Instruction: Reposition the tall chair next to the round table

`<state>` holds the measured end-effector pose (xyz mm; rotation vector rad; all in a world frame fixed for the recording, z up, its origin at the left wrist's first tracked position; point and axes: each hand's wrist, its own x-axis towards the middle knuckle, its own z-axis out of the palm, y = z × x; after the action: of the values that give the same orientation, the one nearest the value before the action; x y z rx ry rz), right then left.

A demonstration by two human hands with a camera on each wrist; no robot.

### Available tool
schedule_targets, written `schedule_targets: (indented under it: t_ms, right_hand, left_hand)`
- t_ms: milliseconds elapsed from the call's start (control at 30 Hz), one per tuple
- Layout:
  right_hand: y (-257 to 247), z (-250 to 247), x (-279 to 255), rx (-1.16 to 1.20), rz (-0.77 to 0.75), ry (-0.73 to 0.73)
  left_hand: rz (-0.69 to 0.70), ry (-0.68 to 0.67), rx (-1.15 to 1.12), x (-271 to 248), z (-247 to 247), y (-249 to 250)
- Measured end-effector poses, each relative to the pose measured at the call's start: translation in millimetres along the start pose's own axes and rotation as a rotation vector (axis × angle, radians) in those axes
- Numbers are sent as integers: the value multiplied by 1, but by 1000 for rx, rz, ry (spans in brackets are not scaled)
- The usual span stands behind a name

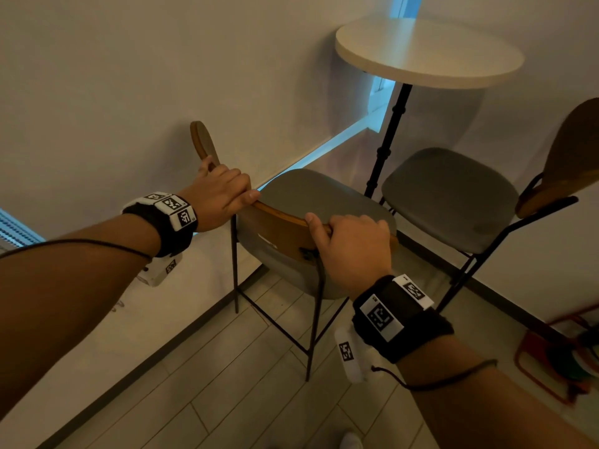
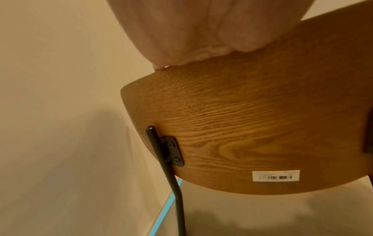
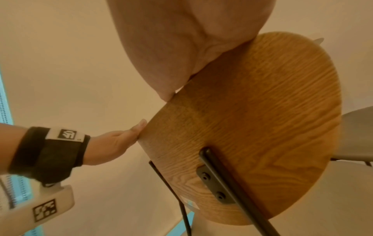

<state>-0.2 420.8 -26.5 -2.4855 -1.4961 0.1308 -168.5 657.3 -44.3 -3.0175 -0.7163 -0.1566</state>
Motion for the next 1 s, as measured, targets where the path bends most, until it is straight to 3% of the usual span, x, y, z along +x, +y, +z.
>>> schedule_targets:
  t_ms: [233,500,1000]
  right_hand:
    - [-29,9,-3,26,-47,52]
    - [-9,13,1,31,-97,106]
    - [17,6,5,48,-103,102]
  left_hand:
    - [12,-14,7,-5,-3,-36]
    - [-21,56,-28,-7,4,-23]
    - [-68,33,-54,2,4,-3]
